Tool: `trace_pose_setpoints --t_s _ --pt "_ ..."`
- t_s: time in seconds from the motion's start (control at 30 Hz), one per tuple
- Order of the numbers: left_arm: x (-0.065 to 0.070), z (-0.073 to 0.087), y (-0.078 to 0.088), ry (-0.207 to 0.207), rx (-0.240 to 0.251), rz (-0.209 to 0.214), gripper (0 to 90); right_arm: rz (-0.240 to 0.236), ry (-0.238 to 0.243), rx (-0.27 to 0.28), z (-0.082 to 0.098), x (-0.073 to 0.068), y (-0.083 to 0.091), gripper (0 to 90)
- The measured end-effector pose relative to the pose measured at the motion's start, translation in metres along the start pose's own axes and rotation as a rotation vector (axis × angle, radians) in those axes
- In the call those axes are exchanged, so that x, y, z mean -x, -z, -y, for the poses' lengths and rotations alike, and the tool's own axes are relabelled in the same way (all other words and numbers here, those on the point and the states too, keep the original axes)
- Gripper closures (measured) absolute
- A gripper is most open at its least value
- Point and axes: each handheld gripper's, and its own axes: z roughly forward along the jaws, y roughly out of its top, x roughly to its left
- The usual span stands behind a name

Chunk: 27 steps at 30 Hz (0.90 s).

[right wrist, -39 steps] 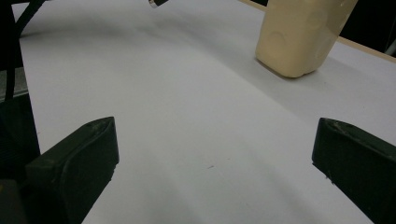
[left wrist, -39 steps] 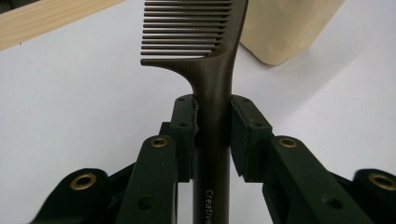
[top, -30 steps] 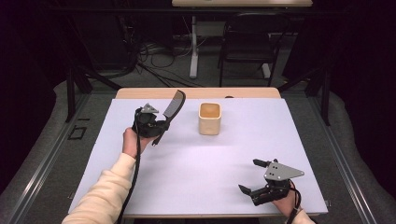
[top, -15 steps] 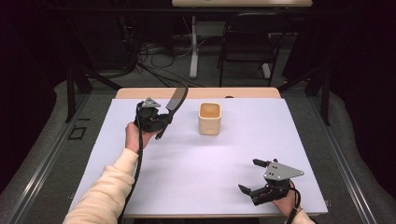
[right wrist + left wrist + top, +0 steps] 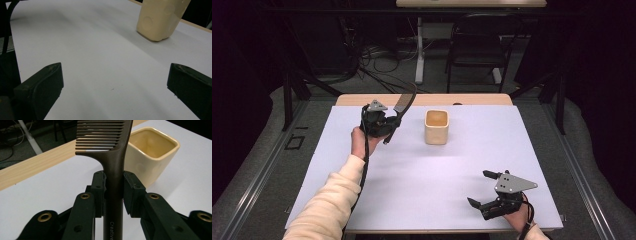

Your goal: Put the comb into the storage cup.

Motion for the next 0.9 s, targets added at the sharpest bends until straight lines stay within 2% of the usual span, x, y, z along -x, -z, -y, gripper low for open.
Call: trace_pose_setpoints --t_s 0.6,0.9 --pt "0.001 -0.015 -0.001 -0.017 0.064 -0.007 72.3 0.000 -0.004 -0.001 0.000 0.000 -0.001 0.1" --pt "0.006 -0.024 -0.003 -0.025 0.100 -0.002 72.2 0.000 -0.004 -0.002 0.000 0.000 0.000 0.1"
